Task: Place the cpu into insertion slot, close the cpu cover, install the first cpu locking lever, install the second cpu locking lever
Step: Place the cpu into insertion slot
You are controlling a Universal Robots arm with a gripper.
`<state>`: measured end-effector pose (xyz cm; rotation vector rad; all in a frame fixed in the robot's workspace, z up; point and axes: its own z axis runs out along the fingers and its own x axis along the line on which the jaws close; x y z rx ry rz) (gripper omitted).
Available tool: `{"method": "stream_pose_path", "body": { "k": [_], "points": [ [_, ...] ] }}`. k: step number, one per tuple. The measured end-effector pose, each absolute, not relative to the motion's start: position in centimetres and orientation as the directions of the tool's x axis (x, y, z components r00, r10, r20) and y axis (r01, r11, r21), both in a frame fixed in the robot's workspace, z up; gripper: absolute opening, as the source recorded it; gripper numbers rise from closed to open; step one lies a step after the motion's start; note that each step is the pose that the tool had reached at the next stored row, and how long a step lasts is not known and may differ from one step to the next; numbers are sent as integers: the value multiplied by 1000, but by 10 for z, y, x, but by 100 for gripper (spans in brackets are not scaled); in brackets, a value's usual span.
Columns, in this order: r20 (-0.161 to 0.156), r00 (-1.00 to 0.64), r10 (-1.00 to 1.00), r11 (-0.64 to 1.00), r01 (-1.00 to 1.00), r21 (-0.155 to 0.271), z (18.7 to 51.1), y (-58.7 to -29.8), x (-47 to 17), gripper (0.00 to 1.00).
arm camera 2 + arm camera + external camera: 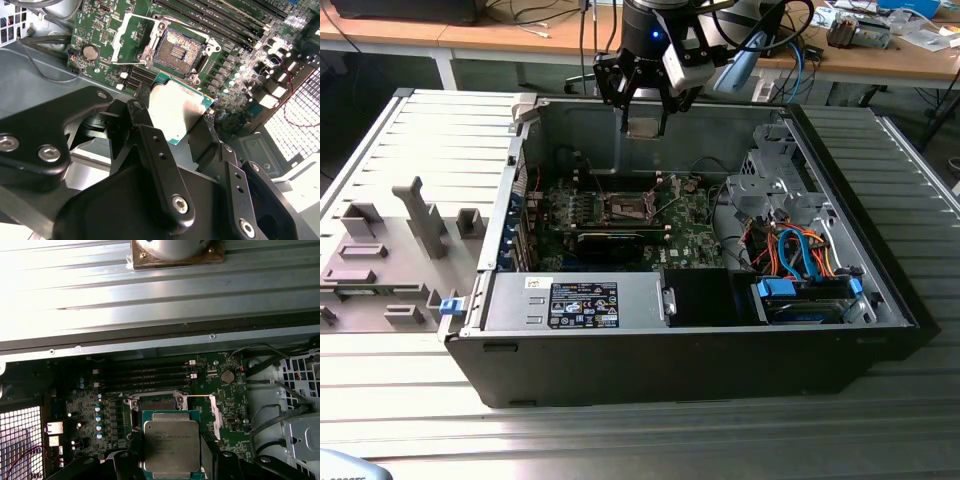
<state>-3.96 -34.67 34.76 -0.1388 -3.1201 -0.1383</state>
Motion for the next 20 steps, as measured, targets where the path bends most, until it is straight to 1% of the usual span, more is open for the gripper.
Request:
{"method": "stream_pose_path", "body": {
  "k": [20],
  "points": [
    [19, -994, 104, 991, 105, 87, 347, -347, -40, 55]
  ]
}}
